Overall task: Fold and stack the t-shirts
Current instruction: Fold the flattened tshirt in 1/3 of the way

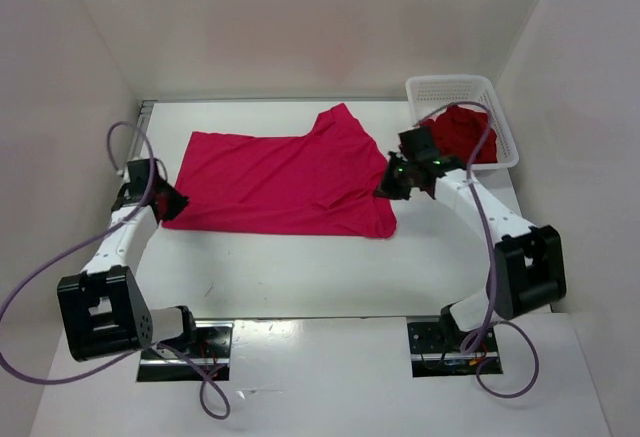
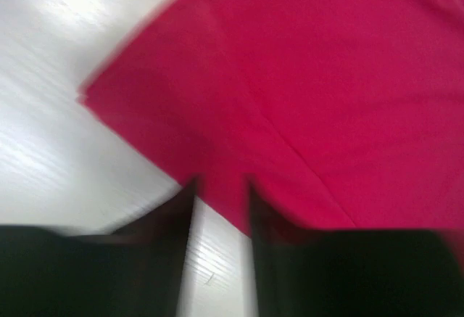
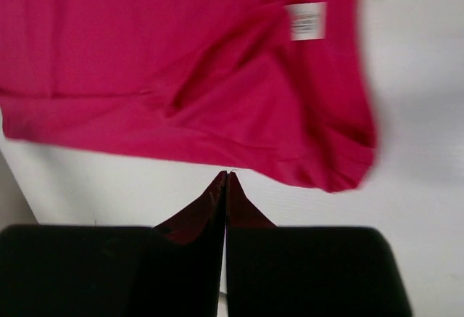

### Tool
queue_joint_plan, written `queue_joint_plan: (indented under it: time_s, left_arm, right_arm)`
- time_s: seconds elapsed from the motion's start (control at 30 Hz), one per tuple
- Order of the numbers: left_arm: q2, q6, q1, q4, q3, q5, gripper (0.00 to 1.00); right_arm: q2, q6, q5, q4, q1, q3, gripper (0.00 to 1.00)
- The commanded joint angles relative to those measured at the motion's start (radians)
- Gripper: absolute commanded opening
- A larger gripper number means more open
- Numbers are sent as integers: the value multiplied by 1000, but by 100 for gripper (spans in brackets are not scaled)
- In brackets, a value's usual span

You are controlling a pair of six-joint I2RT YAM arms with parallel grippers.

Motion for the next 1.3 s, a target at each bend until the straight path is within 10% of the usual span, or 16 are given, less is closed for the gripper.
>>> queue_joint_plan:
  time_s: [0.0, 0.2, 0.47, 1.27]
  left_arm:
    - [-16, -20, -186, 66, 63, -22, 23]
    - [73, -57, -489, 133, 72, -71, 14]
    - [182, -57, -577, 215, 26, 5, 22]
    - [224, -39, -586, 252, -24, 65, 28]
  right_arm:
    - [133, -5, -19, 57, 185, 150, 0]
    - [352, 6, 13, 91, 290, 290, 10]
    - [434, 28, 121, 94, 310, 301, 37]
    - [601, 57, 124, 90, 310, 407, 31]
